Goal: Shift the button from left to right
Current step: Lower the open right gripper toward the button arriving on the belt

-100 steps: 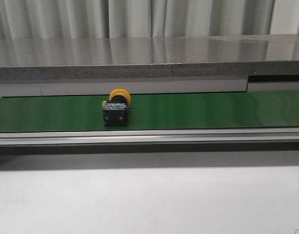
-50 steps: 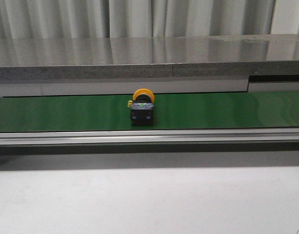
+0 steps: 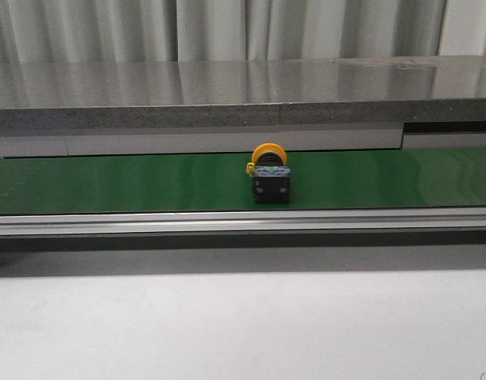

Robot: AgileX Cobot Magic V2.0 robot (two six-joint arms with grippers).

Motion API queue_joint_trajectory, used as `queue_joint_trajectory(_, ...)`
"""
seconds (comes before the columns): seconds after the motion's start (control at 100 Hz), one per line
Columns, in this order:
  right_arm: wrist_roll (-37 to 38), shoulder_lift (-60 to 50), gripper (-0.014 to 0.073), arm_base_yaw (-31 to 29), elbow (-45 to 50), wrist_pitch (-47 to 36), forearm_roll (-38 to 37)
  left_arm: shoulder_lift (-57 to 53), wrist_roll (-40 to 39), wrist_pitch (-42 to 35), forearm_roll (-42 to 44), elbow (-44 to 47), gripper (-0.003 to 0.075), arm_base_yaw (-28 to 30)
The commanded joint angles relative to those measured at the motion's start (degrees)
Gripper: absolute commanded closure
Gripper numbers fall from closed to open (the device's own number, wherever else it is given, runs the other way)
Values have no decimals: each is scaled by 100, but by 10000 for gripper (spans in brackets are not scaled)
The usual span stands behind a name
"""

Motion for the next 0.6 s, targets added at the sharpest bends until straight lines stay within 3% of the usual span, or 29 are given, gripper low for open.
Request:
queue_joint_trajectory(0.0, -43, 652, 662, -4, -620, 318, 21, 40, 10, -478, -83, -163, 741, -47)
queue_joint_trajectory(0.26, -43, 1938, 662, -4, -1130, 847, 480, 40, 10, -478, -83, -163, 741, -47)
queue_joint_trajectory(0.59, -43, 2419, 629, -4, -1130, 1116, 793, 40, 10, -478, -83, -163, 741, -47)
